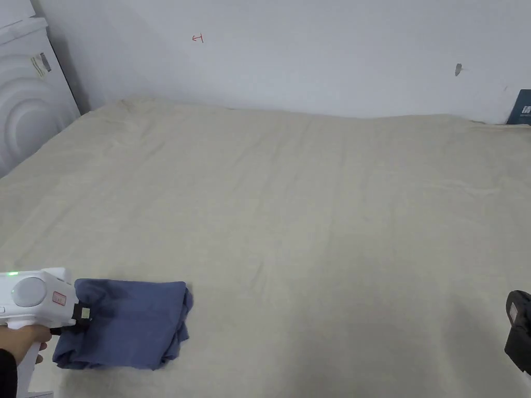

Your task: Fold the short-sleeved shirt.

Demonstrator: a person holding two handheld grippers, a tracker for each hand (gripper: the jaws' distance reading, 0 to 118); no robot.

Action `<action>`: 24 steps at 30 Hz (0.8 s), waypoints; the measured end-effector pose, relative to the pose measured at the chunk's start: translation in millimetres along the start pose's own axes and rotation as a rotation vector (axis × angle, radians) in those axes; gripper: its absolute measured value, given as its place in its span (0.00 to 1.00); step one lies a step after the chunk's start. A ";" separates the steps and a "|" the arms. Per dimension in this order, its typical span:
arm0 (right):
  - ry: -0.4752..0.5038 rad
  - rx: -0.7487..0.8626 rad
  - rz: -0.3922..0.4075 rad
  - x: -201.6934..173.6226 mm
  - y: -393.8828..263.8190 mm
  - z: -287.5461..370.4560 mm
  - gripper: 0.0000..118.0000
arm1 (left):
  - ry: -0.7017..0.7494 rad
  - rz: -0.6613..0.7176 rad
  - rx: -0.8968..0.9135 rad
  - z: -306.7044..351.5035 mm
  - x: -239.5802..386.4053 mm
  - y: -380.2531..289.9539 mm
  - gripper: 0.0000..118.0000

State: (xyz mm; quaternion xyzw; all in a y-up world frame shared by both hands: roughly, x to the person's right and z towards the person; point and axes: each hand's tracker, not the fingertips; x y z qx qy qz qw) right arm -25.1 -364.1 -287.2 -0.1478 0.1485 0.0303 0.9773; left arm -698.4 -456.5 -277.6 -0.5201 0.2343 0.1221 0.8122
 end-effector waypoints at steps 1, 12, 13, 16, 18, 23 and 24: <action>0.000 0.000 0.000 1.4 0.4 2.3 0.00 | 0.009 0.015 -0.003 0.2 1.1 0.0 0.19; -0.003 0.052 -0.003 -3.2 14.0 -15.6 0.00 | 0.041 0.032 0.272 79.3 27.4 -4.4 0.96; -0.005 0.063 0.003 -2.2 17.9 -11.2 0.00 | 0.038 0.035 0.325 94.1 33.5 -5.3 0.96; -0.007 0.088 0.009 6.2 26.1 -1.0 0.00 | 0.013 0.036 0.494 142.2 54.5 -11.3 0.96; -0.012 0.111 0.012 9.2 34.4 8.6 0.00 | -0.011 0.039 0.605 173.3 69.1 -17.5 0.96; -0.028 0.159 0.020 16.2 55.2 31.3 0.00 | -0.096 -0.010 0.899 238.9 108.0 -42.9 1.00; -0.032 0.171 0.020 17.4 59.0 35.8 0.00 | -0.110 -0.020 0.932 247.2 116.7 -46.8 1.00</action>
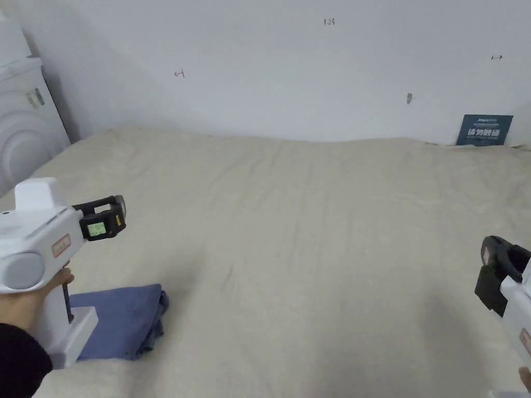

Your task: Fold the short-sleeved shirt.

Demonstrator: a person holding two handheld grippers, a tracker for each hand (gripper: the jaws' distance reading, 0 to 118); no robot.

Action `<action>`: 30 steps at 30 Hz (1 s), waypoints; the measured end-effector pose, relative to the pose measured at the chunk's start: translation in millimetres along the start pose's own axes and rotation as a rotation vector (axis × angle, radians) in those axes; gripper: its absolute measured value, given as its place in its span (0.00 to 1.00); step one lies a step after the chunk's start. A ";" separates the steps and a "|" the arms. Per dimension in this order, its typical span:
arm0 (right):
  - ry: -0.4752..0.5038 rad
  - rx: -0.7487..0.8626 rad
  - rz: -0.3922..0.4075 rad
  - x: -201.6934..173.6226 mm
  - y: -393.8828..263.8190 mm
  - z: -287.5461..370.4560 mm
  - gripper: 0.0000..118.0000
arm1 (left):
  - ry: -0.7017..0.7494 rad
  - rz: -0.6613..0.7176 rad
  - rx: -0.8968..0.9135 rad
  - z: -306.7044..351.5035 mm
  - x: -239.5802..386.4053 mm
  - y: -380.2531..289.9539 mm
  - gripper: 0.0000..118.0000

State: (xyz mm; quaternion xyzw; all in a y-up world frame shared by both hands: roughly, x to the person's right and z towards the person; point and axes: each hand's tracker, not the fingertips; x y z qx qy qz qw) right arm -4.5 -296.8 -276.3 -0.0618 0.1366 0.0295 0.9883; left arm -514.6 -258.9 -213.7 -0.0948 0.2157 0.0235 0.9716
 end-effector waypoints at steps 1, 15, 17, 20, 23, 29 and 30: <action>-0.006 0.008 -0.002 1.2 3.7 3.3 0.00 | -0.007 -0.008 0.032 8.1 9.7 4.2 1.00; -0.050 0.072 -0.004 41.8 -24.9 -11.6 0.00 | -0.071 -0.047 0.213 57.9 123.4 -27.8 0.57; -0.055 0.076 -0.007 43.1 -27.8 -14.2 0.00 | -0.083 -0.066 0.230 63.9 137.4 -39.0 0.33; -0.063 0.083 -0.007 44.6 -31.2 -17.0 0.00 | -0.115 -0.067 0.247 67.0 151.5 -54.1 0.08; -0.071 0.088 -0.008 45.7 -35.0 -19.8 0.00 | -0.166 -0.055 0.225 65.8 158.3 -65.5 0.00; -0.089 0.092 -0.003 46.3 -41.1 -25.3 0.00 | -0.178 -0.060 0.222 71.0 174.1 -78.5 0.00; -0.090 0.091 -0.002 46.5 -41.7 -25.4 0.00 | -0.180 -0.064 0.230 71.4 174.5 -79.7 0.00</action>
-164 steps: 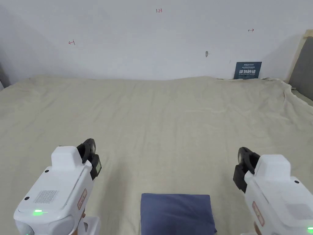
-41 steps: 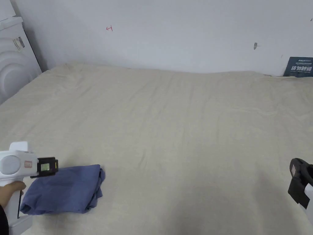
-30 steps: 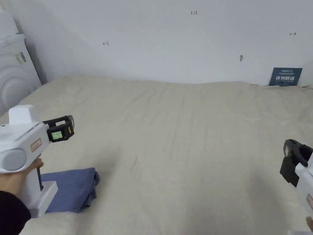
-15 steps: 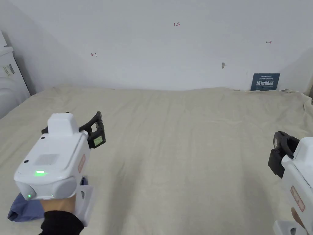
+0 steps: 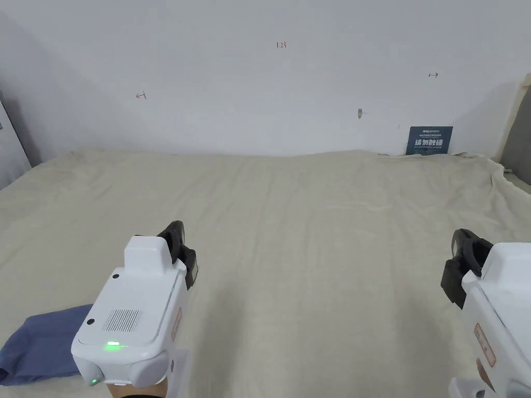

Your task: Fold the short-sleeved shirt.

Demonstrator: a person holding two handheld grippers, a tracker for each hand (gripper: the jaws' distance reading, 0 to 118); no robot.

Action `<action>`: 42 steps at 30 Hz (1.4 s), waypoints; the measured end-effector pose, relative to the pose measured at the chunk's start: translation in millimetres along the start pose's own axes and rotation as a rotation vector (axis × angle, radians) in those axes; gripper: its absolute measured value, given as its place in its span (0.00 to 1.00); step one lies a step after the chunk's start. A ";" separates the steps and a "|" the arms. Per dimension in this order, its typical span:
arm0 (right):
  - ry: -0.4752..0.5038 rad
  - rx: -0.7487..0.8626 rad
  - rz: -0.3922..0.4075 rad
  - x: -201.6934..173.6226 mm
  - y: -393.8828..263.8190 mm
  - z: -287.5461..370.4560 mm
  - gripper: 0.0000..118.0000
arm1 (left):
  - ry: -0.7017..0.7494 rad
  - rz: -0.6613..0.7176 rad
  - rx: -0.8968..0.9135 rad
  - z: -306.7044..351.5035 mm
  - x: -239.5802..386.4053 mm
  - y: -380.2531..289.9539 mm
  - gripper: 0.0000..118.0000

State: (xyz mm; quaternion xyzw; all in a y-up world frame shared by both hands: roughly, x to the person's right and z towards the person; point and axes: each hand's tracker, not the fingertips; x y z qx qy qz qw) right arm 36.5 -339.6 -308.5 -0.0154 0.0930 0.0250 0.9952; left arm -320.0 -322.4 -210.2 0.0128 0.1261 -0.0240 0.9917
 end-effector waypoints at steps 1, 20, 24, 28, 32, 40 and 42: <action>-0.002 0.001 0.000 0.2 -0.7 -0.6 0.00 | -0.004 0.001 -0.004 -0.4 0.0 0.7 0.00; -0.005 0.002 -0.005 7.9 -4.1 -12.2 0.00 | 0.001 0.011 -0.006 2.5 0.8 0.1 0.00; -0.004 0.004 -0.004 9.4 -4.0 -13.8 0.00 | 0.004 0.012 -0.008 2.4 -1.2 -1.0 0.00; -0.006 0.004 -0.006 11.7 -4.1 -15.2 0.00 | 0.001 0.004 -0.010 2.6 -1.3 -0.9 0.00; -0.005 0.004 -0.005 13.4 -4.5 -16.9 0.00 | 0.000 0.002 -0.006 2.9 -1.6 -1.8 0.00; -0.003 0.004 -0.004 17.1 -5.4 -19.3 0.00 | 0.000 0.000 -0.012 2.0 -1.5 -2.4 0.00; -0.004 0.003 -0.003 17.0 -5.4 -19.3 0.00 | -0.001 -0.004 -0.010 2.2 -1.5 -2.3 0.00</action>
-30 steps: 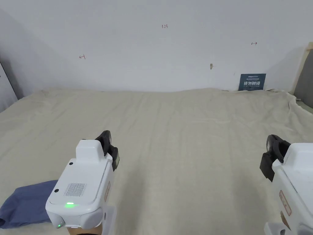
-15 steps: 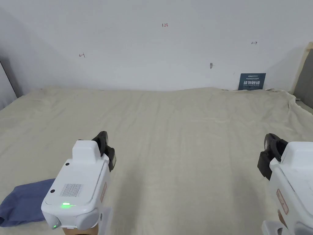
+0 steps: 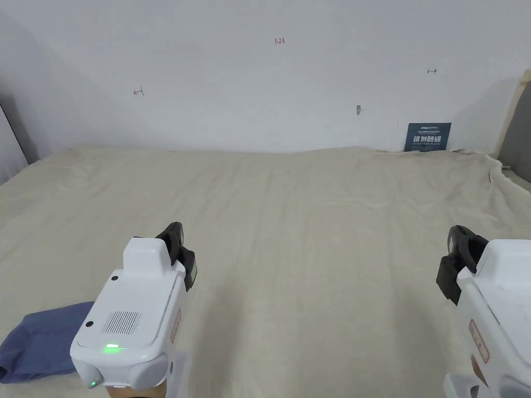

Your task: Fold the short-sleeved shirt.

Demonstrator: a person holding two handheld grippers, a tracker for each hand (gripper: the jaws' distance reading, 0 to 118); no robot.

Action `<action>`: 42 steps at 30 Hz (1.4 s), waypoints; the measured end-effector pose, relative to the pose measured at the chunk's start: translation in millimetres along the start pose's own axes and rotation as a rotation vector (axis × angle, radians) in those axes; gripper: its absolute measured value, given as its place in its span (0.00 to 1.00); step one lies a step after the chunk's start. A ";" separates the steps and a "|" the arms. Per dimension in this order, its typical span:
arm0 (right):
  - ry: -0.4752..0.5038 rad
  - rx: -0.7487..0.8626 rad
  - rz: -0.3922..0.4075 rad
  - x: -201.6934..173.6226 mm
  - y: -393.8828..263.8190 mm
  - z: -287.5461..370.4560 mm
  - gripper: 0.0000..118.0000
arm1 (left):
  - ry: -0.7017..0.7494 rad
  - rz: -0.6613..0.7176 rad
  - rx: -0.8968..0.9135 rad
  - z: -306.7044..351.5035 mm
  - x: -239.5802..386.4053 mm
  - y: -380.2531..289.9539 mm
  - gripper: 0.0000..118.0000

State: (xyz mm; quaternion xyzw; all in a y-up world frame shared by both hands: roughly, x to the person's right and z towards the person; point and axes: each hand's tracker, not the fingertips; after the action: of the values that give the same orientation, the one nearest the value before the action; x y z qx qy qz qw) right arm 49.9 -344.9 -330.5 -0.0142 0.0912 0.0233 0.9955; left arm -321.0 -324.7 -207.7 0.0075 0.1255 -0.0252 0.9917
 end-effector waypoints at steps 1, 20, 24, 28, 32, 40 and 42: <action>0.000 0.000 0.002 0.0 0.0 0.0 0.00 | 0.000 0.000 -0.001 -0.1 0.0 0.0 0.00; 0.000 -0.011 0.002 -15.4 39.2 72.8 0.23 | 0.000 0.050 0.004 -3.7 -4.7 -1.9 0.05; 0.011 -0.014 -0.005 -12.0 35.8 70.2 0.62 | -0.002 0.053 -0.023 -8.1 -5.6 -1.6 0.44; 0.000 -0.012 0.007 -22.3 38.6 74.9 0.81 | 0.005 0.050 -0.021 -9.2 -4.5 -4.7 0.92; 0.007 -0.010 0.001 -18.6 37.4 72.5 0.96 | 0.003 0.067 -0.014 -8.3 -5.4 -5.3 0.94; -0.002 0.005 -0.004 -3.9 30.0 64.4 1.00 | -0.001 0.055 0.005 -5.7 -2.7 -6.5 1.00; -0.003 0.007 -0.003 -7.7 31.5 67.4 1.00 | -0.005 0.047 0.006 -5.7 -2.2 -6.1 1.00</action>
State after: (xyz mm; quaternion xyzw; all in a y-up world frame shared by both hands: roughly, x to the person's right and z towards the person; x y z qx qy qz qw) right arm 53.0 -311.5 -263.6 -0.0106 0.0899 0.0217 0.9957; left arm -324.9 -330.6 -212.8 0.0136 0.1227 -0.0021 0.9924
